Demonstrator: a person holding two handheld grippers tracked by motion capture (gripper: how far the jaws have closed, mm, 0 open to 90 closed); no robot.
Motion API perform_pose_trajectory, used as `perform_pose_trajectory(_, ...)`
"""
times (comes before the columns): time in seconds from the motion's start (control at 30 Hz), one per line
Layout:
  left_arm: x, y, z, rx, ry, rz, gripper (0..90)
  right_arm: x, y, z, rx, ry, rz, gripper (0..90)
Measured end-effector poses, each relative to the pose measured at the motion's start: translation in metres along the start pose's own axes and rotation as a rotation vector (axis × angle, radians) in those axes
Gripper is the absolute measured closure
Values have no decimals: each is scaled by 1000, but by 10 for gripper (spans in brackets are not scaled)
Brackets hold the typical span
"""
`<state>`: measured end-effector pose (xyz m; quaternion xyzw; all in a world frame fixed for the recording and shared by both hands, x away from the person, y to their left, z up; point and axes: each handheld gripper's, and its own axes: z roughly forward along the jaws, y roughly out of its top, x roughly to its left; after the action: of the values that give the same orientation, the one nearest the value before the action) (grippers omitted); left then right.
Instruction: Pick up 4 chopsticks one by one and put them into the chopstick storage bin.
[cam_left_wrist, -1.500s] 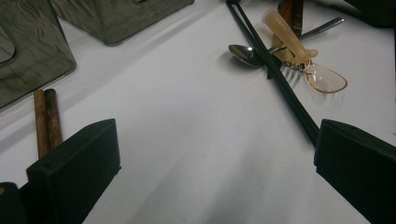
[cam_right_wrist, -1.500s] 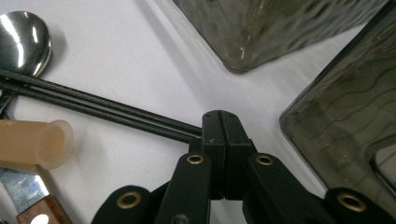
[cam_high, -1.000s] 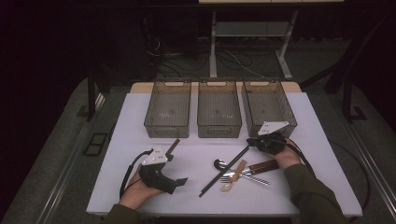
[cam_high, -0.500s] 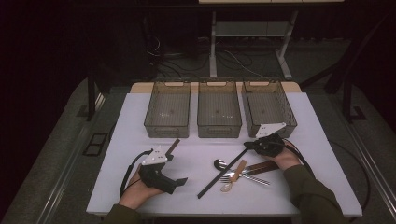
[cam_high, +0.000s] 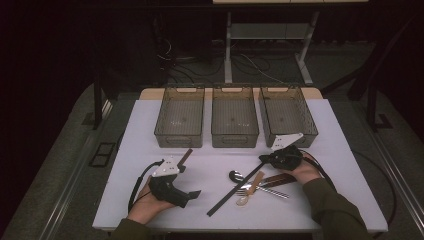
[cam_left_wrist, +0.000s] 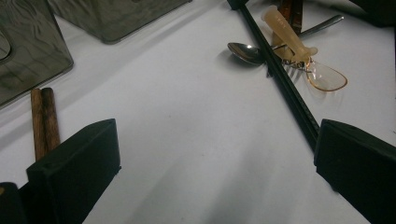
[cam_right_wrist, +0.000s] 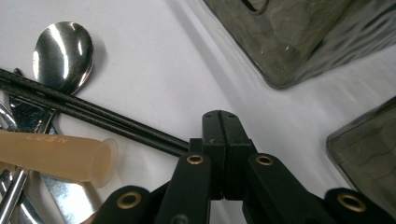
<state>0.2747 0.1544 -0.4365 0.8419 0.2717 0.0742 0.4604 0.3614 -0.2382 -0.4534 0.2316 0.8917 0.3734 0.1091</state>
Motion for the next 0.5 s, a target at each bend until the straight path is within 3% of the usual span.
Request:
perform_pose_trajectory(0.17, 0, 0, 0, 0, 1, -3, 0, -7, -2, -9, -30, -24, 52, 886)
perform_pose_trajectory(0.3, 0, 0, 1, 5, 3, -3, 0, -10, -3, -24, -64, -10, 128, 699)
perform_pose_trajectory(0.37, 0, 0, 1, 11, 3, 2, 0, -7, -4, -35, -70, -1, 182, 529)
perform_pose_trajectory(0.5, 0, 0, 1, 14, 6, 0, 0, -1, -8, -47, -92, -5, 232, 448)
